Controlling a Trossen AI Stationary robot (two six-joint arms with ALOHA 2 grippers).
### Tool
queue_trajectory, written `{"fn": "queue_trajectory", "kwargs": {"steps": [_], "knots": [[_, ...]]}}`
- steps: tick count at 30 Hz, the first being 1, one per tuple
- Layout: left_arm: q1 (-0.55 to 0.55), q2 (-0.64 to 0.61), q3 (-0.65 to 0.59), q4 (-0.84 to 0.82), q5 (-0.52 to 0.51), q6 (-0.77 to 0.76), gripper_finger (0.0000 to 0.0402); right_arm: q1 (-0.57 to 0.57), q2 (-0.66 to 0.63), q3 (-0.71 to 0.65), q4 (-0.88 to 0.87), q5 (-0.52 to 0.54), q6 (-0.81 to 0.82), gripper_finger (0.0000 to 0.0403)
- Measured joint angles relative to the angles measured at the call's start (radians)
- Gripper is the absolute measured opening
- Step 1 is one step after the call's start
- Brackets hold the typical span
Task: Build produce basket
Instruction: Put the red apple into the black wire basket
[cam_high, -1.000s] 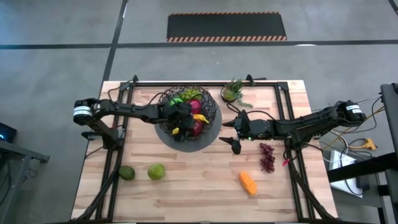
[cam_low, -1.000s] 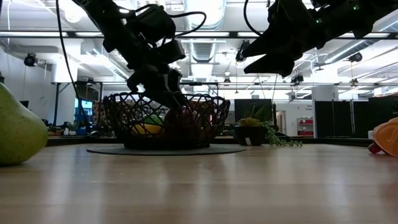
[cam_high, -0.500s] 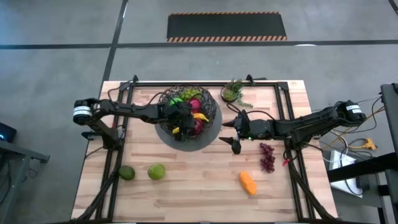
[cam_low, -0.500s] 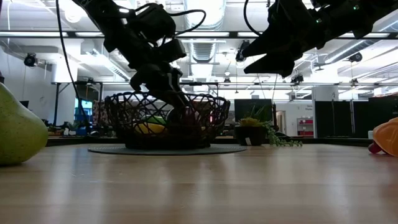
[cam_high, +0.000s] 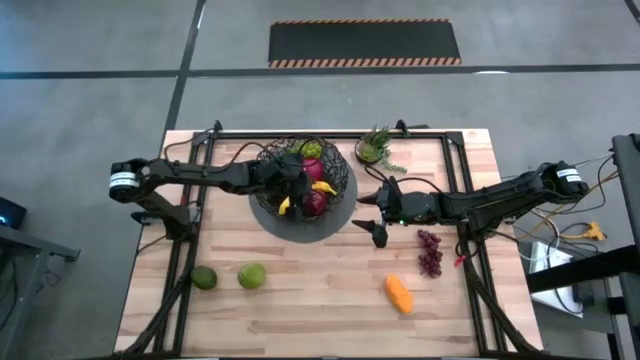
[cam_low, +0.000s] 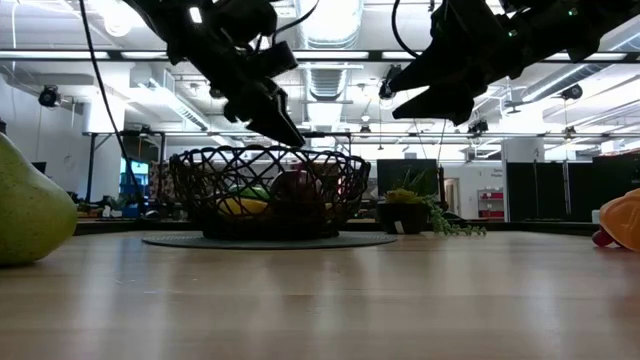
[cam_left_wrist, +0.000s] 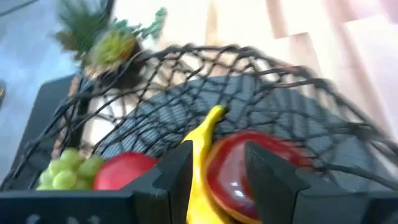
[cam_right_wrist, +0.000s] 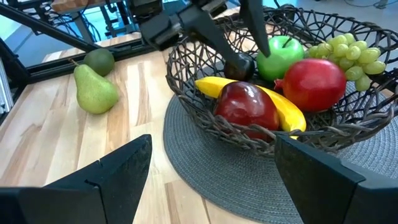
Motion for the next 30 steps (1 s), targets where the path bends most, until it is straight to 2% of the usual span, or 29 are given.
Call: {"fn": "queue_trajectory", "kwargs": {"steps": [3,9,19,30], "knots": [[-0.003,-0.015,-0.004,-0.029,0.064,0.051,0.0126,0.000,0.000,0.000,0.000,0.000,0.000,0.0322],[-0.005,-0.030,-0.005,-0.058,0.124,0.077,0.0117,0.000,0.000,0.000,-0.003,0.000,-0.001,0.0322],[-0.007,-0.027,-0.017,-0.078,0.170,0.083,0.0007,0.000,0.000,-0.003,-0.003,0.000,-0.004,0.0322],[-0.008,-0.025,-0.035,-0.071,0.177,0.060,0.0007,0.000,0.000,-0.003,-0.003,0.000,-0.005,0.0322]]}}
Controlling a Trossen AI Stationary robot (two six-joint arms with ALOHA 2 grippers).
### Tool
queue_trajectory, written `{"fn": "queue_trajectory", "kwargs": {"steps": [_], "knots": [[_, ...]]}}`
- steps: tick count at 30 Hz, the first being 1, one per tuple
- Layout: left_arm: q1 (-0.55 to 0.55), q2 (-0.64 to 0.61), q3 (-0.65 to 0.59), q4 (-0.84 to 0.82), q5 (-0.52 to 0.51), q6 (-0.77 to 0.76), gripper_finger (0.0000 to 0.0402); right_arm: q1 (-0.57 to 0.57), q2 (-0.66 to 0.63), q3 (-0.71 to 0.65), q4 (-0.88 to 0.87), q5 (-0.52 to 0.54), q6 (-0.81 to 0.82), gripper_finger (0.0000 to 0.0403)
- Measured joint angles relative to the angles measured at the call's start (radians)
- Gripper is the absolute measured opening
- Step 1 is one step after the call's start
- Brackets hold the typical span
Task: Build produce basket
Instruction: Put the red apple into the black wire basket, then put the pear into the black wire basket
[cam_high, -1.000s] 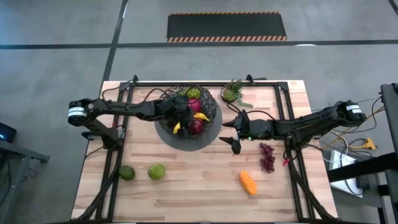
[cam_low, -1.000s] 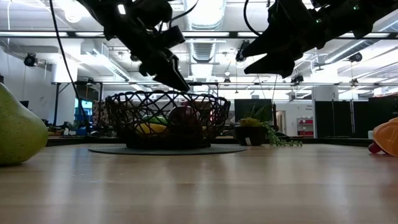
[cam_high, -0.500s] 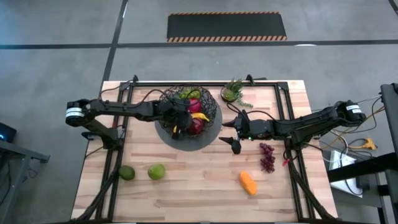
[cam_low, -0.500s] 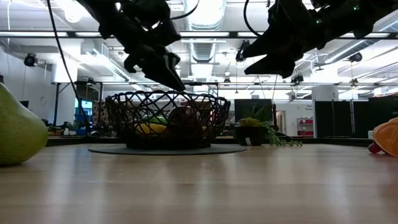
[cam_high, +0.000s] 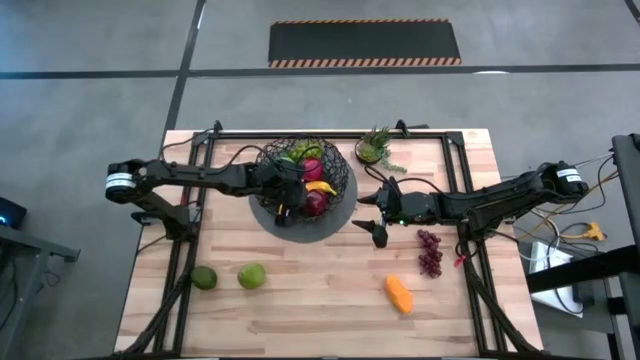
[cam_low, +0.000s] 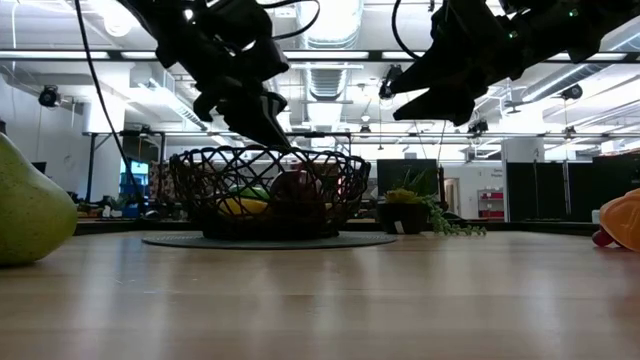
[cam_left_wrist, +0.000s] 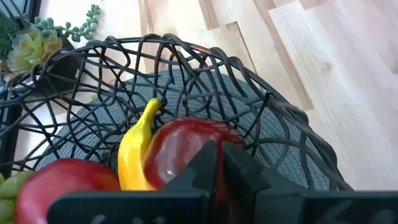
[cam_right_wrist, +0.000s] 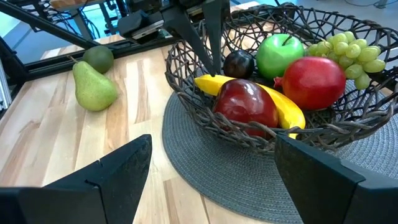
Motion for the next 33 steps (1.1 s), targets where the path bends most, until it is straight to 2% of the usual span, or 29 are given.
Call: {"fn": "queue_trajectory", "kwargs": {"steps": [12,18,22,28,33], "knots": [[-0.001,0.061,-0.003,0.027,-0.001,-0.004,0.0008,0.000,0.000,-0.002,0.000,0.000,0.000,0.0322],[-0.001,0.065,0.000,0.034,-0.088,-0.005,0.0008,0.000,0.000,-0.003,0.001,0.000,0.000,0.0322],[0.001,0.054,0.005,0.033,-0.169,-0.005,0.0008,0.000,0.000,-0.003,0.004,0.000,0.004,0.0322],[0.000,0.019,0.006,0.031,-0.169,-0.004,0.0008,0.000,0.000,0.007,0.007,0.000,0.004,0.0318],[-0.002,-0.016,0.005,0.028,-0.169,-0.005,0.0008,-0.001,0.000,0.030,0.003,0.000,0.000,0.0297]]}}
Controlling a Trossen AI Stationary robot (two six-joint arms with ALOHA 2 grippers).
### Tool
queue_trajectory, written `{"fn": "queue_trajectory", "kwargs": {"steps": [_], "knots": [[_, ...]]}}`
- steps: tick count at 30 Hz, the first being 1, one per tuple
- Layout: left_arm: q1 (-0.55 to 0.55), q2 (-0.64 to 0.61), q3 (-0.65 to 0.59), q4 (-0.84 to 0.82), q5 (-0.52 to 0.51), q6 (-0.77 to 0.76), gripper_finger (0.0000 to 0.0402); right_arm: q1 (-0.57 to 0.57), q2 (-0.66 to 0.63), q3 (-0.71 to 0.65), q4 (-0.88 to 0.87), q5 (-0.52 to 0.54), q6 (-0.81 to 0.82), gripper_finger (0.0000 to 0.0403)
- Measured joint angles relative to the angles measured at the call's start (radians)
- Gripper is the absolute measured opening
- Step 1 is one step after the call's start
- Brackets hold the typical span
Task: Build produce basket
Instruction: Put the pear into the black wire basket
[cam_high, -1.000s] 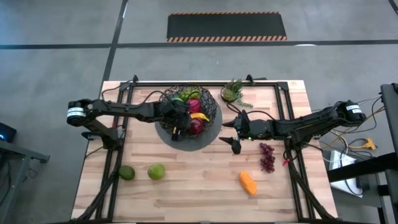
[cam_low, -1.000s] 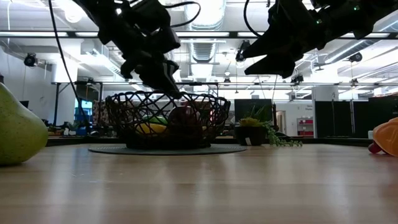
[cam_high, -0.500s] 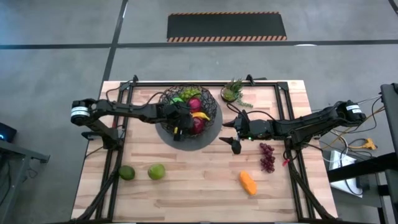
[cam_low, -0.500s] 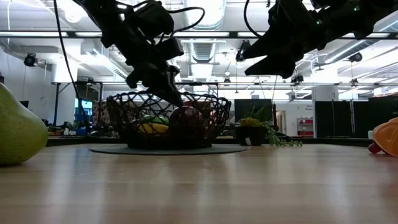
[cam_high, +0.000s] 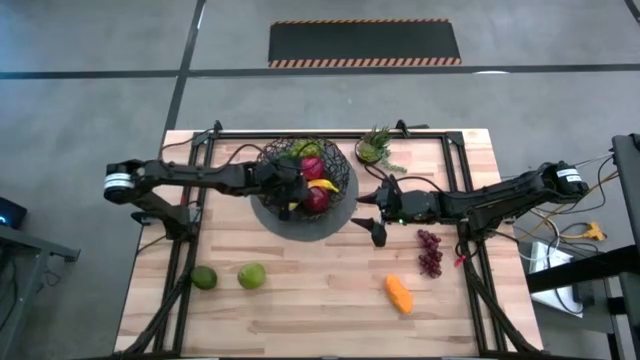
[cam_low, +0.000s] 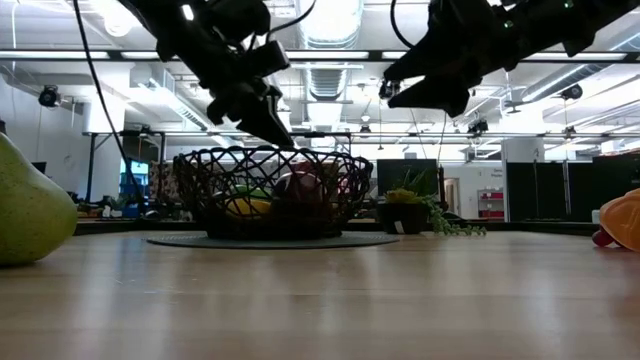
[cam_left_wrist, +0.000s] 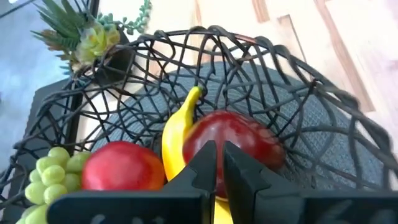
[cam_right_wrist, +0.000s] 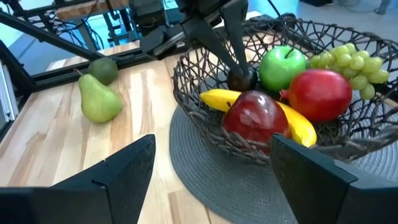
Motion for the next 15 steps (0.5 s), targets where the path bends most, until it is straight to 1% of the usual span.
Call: {"fn": "queue_trajectory", "kwargs": {"steps": [10,15], "knots": [[-0.008,-0.057,-0.002,0.025,0.005,0.000,0.0008,-0.002,0.000,0.036,-0.011,0.018,0.008,0.0236],[-0.010,-0.092,-0.010,0.046,0.006,0.001,0.0008,-0.002,0.000,0.058,-0.035,0.030,0.020,0.0216]]}}
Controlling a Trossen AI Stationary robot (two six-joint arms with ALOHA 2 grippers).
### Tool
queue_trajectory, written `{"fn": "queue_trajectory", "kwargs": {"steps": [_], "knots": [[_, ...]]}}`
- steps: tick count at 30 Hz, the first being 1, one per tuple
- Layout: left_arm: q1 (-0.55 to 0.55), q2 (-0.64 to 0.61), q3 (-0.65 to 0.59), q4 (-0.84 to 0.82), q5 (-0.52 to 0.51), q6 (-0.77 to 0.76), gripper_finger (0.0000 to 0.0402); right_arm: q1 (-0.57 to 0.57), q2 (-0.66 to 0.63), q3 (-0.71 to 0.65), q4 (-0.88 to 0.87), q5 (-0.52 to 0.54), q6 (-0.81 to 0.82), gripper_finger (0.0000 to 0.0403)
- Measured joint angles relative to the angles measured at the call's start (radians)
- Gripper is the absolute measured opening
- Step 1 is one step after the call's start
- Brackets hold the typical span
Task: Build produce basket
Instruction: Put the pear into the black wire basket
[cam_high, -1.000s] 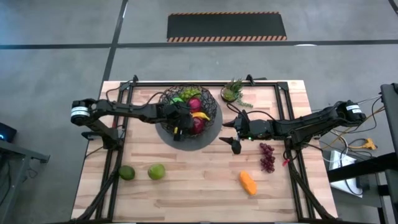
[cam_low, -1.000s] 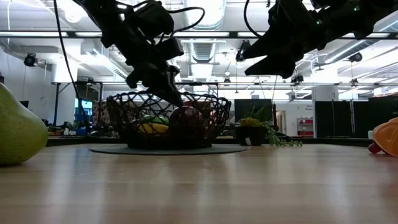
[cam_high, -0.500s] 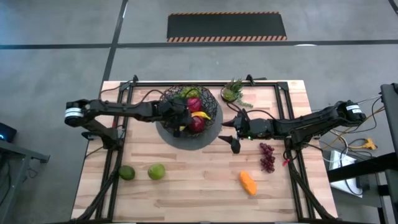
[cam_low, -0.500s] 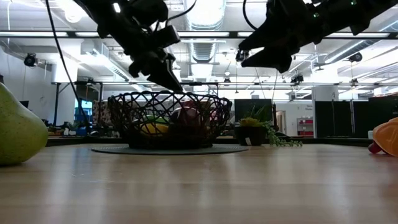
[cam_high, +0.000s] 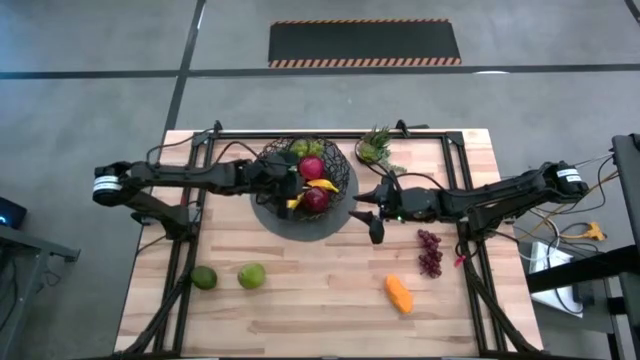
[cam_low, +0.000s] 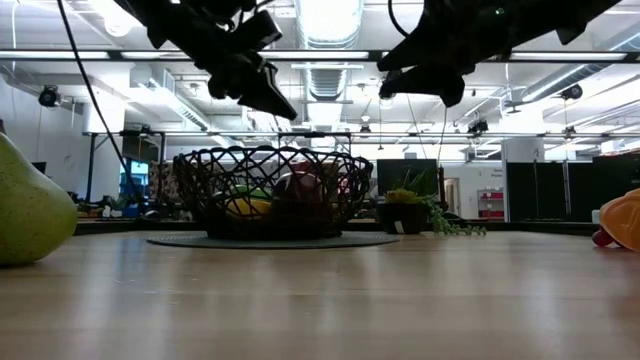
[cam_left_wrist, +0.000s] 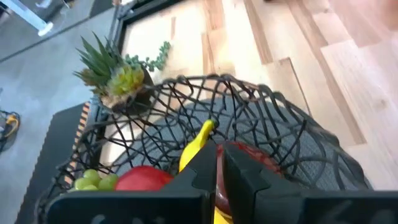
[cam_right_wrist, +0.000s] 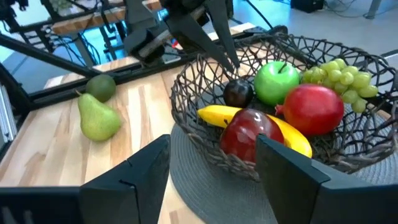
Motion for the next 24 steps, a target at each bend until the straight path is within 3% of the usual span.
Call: {"fn": "queue_trajectory", "kwargs": {"steps": [8,14,24], "knots": [[-0.003,-0.116,-0.134,0.206,0.001,0.000,0.0008,0.000,0.035,0.098,-0.115,0.026,-0.002,0.0200],[-0.003,-0.234,-0.213,0.356,0.000,0.005,0.0008,-0.008,0.102,0.246,-0.297,0.027,-0.052,0.0193],[-0.003,-0.399,-0.265,0.369,-0.004,0.021,0.0008,-0.080,0.276,0.582,-0.678,0.025,-0.055,0.0191]]}}
